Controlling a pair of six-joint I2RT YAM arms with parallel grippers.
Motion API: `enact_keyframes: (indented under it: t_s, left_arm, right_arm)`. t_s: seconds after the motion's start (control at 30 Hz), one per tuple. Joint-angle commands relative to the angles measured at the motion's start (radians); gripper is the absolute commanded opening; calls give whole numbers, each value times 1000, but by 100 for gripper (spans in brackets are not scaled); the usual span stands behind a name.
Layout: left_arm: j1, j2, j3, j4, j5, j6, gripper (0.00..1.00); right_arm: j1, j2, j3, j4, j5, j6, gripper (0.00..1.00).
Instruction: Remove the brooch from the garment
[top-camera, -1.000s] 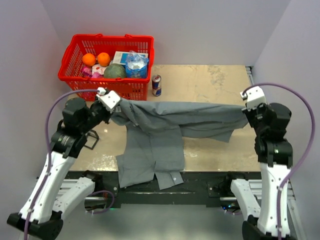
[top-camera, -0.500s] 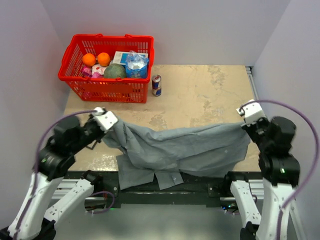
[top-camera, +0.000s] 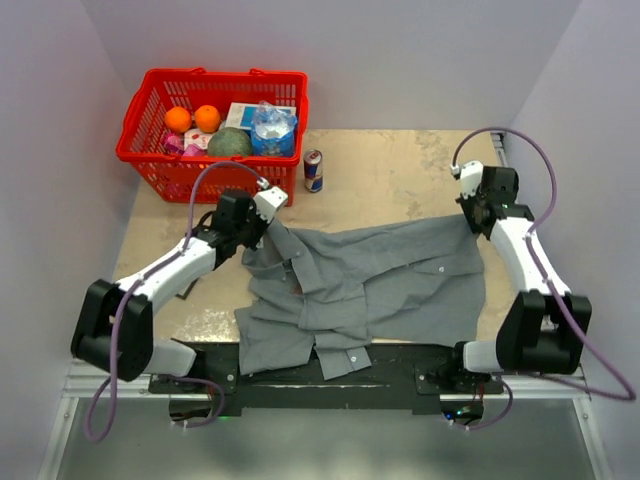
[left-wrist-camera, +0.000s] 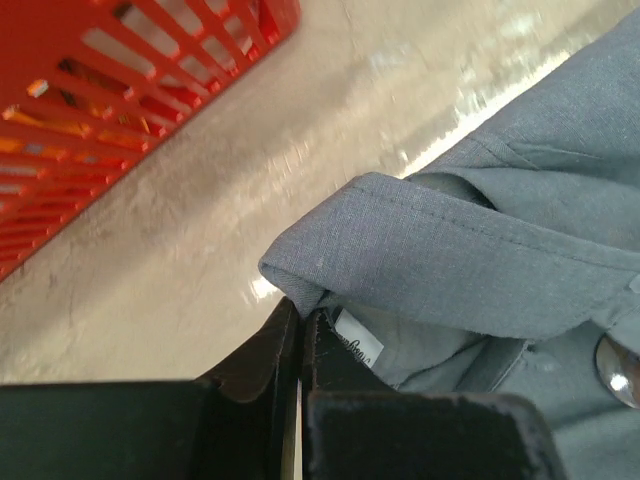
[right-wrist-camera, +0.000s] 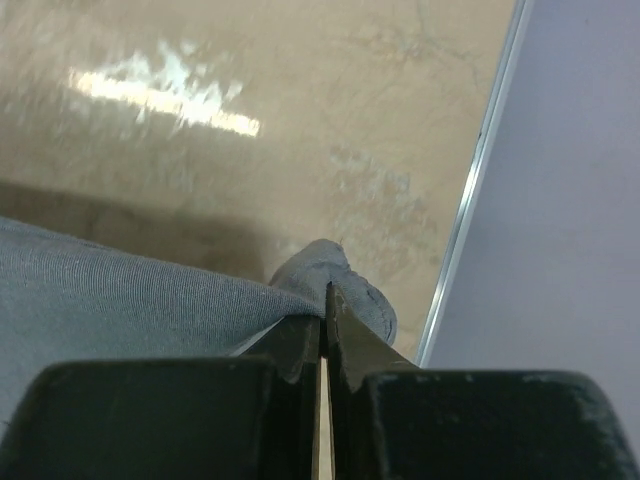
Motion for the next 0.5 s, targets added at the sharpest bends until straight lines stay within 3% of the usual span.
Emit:
enact_keyframes:
  t_s: [0.0,0.07,0.1,0.13,0.17,0.2,0.23,0.3,0.33,0.43,0.47]
  left_arm:
    - [17,90,41,296,-41,-82,0]
    - [17,126,60,346,-79,-86,5]
    - [18,153,77,345,-96,-92,13]
    - [18,161,101,301,-116,-103,31]
    - [20,163,122,273,-122,-108,38]
    - [20,143,144,252,-124,-115,43]
    - [23,123,140,230,-121,-127,55]
    - [23,40,114,216,-103,-132,63]
    - [23,14,104,181,-74,-137,69]
    - [28,-64,98,85,15,-149,71]
    - [29,-78,98,60,38,-152,71]
  right_arm:
    - [-3,152,97,209,83,133,0]
    - [-2,180,111,246,68,162,4]
    - [-2,186,132,247,47,167,33]
    - [1,181,148,232,30,170,41]
    - [7,165,162,229,14,170,48]
    - [9,143,174,228,-2,161,64]
    - [10,81,171,228,-19,150,76]
    - [20,13,162,211,-136,94,85]
    - [26,-69,162,142,-206,60,86]
    - [99,-263,87,21,-494,-139,82]
    - [209,-309,32,-7,-521,-229,82]
